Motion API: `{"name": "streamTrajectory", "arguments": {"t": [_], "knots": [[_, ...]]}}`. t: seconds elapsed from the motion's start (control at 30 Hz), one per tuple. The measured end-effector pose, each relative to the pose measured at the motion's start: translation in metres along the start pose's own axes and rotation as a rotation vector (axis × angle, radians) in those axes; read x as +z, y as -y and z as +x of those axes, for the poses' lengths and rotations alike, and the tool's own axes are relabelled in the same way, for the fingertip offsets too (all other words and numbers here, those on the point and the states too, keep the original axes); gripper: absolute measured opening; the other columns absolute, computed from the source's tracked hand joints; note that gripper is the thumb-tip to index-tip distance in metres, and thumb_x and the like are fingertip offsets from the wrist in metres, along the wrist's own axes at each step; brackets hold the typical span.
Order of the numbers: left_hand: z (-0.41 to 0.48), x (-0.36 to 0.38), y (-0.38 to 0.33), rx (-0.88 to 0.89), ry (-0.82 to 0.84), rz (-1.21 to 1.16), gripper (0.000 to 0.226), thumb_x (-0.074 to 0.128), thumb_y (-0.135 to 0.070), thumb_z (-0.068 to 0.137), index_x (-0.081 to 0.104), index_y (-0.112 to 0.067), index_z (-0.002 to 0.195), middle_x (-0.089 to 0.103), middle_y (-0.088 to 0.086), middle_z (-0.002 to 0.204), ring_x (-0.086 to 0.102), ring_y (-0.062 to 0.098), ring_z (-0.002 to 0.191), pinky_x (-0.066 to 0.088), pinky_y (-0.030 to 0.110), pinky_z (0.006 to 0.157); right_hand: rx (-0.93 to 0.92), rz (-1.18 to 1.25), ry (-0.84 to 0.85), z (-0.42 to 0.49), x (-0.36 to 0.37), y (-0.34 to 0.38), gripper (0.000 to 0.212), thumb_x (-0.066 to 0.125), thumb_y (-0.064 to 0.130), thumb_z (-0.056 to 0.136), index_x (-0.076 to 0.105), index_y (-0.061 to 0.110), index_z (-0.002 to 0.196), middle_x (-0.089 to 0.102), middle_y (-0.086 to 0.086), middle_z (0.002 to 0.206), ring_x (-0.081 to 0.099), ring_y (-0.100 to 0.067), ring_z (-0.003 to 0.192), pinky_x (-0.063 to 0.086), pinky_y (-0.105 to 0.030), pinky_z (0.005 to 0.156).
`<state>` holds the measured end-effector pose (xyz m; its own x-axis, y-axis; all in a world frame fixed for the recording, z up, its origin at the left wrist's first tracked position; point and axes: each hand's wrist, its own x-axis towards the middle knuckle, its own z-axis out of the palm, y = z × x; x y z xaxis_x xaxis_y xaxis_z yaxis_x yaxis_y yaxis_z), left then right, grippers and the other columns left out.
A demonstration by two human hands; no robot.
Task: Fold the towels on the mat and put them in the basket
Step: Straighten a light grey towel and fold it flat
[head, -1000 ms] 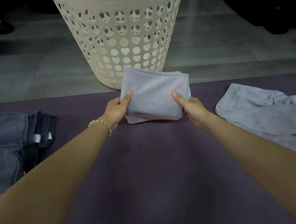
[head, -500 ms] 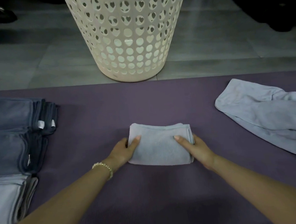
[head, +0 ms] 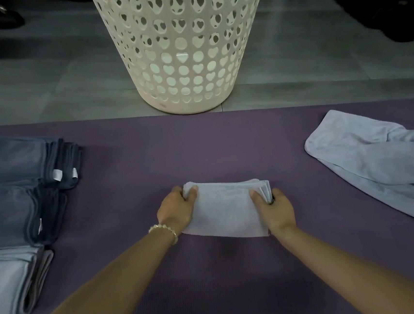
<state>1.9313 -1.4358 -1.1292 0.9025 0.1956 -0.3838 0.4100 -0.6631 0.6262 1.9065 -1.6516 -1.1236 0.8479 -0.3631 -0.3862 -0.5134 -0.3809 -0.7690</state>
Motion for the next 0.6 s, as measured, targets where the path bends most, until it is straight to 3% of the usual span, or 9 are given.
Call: {"name": "streamTrajectory", "arguments": {"t": [0.07, 0.13, 0.2, 0.27, 0.33, 0.43, 0.5, 0.6], "knots": [[-0.006, 0.006, 0.002, 0.189, -0.235, 0.079, 0.032, 0.043, -0.034, 0.097, 0.048, -0.014, 0.122, 0.055, 0.004, 0.113, 0.050, 0.025, 0.107, 0.040, 0.038, 0.094, -0.216, -0.099, -0.100, 0.000, -0.001, 0.001, 0.036, 0.068, 0.032, 0.084, 0.050, 0.015, 0.110, 0.054, 0.001, 0.108, 0.054, -0.016, 0.095, 0.048, -0.031, 0.081], [-0.011, 0.014, 0.000, 0.467, -0.330, 0.180, 0.042, 0.038, -0.028, 0.095, 0.047, -0.016, 0.135, 0.052, 0.005, 0.130, 0.042, 0.024, 0.124, 0.024, 0.036, 0.108, -0.492, -0.283, -0.150, 0.005, -0.001, 0.005, 0.051, 0.064, 0.032, 0.087, 0.046, 0.017, 0.133, 0.044, 0.001, 0.135, 0.043, -0.015, 0.120, 0.035, -0.035, 0.104], [-0.011, 0.023, 0.001, 0.655, -0.292, 0.350, 0.049, 0.031, -0.033, 0.093, 0.050, -0.019, 0.136, 0.053, 0.005, 0.136, 0.041, 0.026, 0.132, 0.013, 0.037, 0.113, -0.728, -0.471, -0.148, 0.010, 0.007, 0.009, 0.048, 0.050, 0.038, 0.091, 0.050, 0.019, 0.135, 0.040, -0.002, 0.146, 0.032, -0.018, 0.134, 0.021, -0.036, 0.113], [-0.011, 0.027, -0.001, 0.635, -0.156, 0.479, 0.061, 0.015, -0.045, 0.091, 0.042, -0.025, 0.142, 0.045, 0.003, 0.145, 0.030, 0.026, 0.140, 0.005, 0.037, 0.116, -0.824, -0.626, -0.100, 0.012, 0.019, 0.007, 0.050, 0.036, 0.044, 0.092, 0.057, 0.019, 0.130, 0.040, -0.003, 0.148, 0.027, -0.020, 0.139, 0.010, -0.038, 0.116], [-0.008, 0.030, -0.001, 0.539, -0.040, 0.483, 0.076, -0.003, -0.054, 0.082, 0.028, -0.031, 0.147, 0.031, -0.004, 0.152, 0.014, 0.019, 0.145, -0.002, 0.036, 0.118, -0.762, -0.747, 0.012, 0.012, 0.028, 0.002, 0.066, 0.017, 0.058, 0.091, 0.050, 0.024, 0.137, 0.033, 0.003, 0.153, 0.017, -0.017, 0.145, -0.002, -0.037, 0.117], [-0.004, 0.035, 0.002, 0.498, -0.053, 0.442, 0.077, -0.003, -0.056, 0.081, 0.034, -0.032, 0.144, 0.037, -0.008, 0.145, 0.019, 0.014, 0.141, 0.007, 0.035, 0.118, -0.562, -0.756, 0.110, 0.018, 0.026, -0.009, 0.102, -0.017, 0.079, 0.071, 0.035, 0.033, 0.145, 0.028, 0.009, 0.154, 0.010, -0.013, 0.146, -0.002, -0.038, 0.118], [-0.003, 0.037, 0.005, 0.481, -0.093, 0.394, 0.073, 0.003, -0.057, 0.084, 0.041, -0.030, 0.140, 0.041, -0.009, 0.138, 0.026, 0.013, 0.136, 0.019, 0.033, 0.114, -0.499, -0.686, 0.091, 0.022, 0.023, -0.011, 0.105, -0.016, 0.083, 0.068, 0.039, 0.033, 0.143, 0.033, 0.009, 0.152, 0.015, -0.013, 0.144, 0.004, -0.036, 0.119], [-0.001, 0.037, 0.004, 0.386, -0.069, 0.290, 0.073, 0.008, -0.065, 0.080, 0.046, -0.032, 0.133, 0.041, -0.011, 0.132, 0.028, 0.011, 0.131, 0.027, 0.032, 0.108, -0.437, -0.593, 0.101, 0.024, 0.021, -0.011, 0.079, 0.012, 0.074, 0.082, 0.046, 0.031, 0.139, 0.037, 0.008, 0.150, 0.019, -0.012, 0.142, 0.009, -0.030, 0.118]]}}
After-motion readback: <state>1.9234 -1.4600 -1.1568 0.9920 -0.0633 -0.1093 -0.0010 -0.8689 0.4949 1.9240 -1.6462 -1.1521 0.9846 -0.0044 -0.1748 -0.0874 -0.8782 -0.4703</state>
